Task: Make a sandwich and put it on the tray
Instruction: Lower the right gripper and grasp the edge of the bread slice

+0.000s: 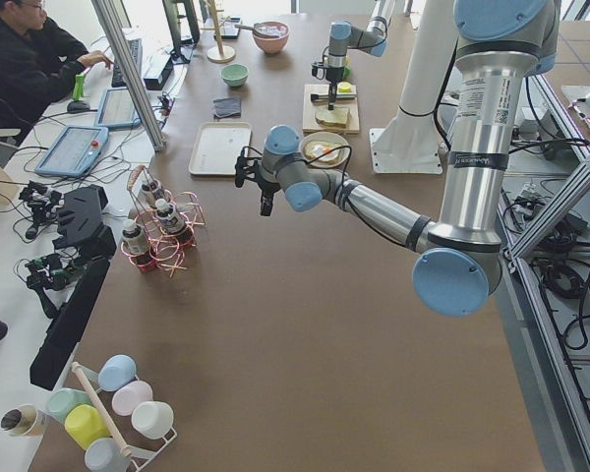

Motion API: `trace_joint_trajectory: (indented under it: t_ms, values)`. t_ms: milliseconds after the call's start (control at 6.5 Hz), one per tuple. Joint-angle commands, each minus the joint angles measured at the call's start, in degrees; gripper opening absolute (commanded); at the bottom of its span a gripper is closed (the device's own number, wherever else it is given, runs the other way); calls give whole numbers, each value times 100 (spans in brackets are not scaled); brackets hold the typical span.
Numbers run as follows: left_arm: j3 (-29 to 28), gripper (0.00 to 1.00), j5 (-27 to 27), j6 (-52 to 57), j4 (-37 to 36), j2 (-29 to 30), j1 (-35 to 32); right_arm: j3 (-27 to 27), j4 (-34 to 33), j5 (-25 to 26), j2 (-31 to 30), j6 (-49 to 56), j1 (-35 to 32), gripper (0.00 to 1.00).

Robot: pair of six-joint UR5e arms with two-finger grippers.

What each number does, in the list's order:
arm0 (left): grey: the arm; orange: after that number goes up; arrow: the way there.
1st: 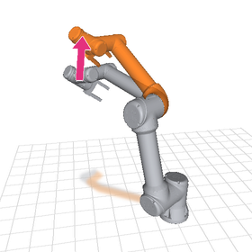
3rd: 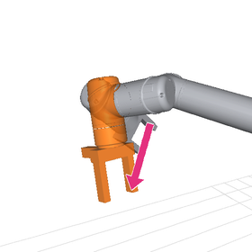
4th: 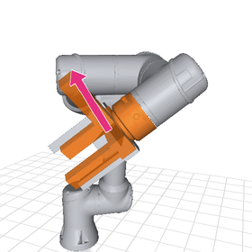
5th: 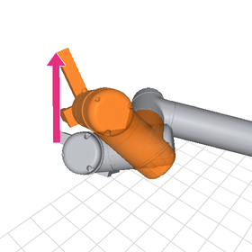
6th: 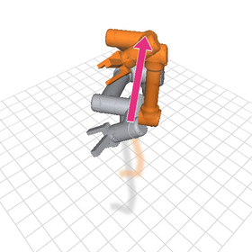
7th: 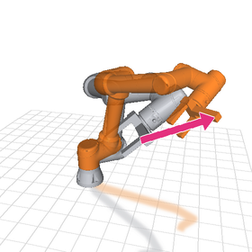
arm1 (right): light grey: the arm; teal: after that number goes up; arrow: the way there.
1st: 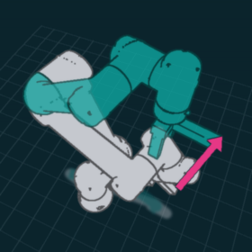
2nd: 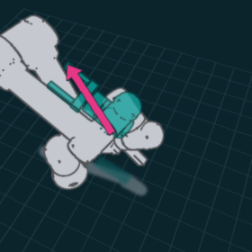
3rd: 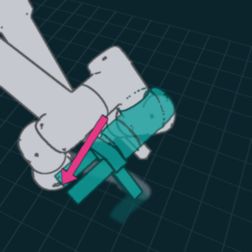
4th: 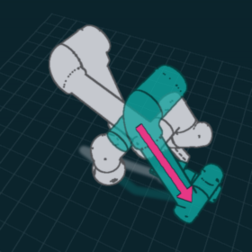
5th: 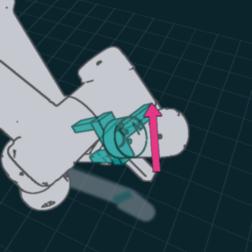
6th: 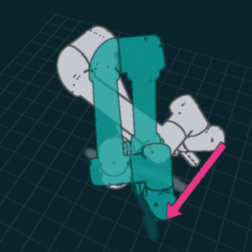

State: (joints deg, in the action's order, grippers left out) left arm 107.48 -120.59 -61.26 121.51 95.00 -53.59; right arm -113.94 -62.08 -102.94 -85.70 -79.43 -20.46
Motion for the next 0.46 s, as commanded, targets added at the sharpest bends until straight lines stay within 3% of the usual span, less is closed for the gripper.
trace_joint_trajectory:
  t_ms: [0,308]
  values:
    - [1,97,0,0,4,1,15,-75,3,-41,9,-107,-142,0]
    - [1,97,0,0,-4,71,15,-303,37,-417,0,-107,-430,0]
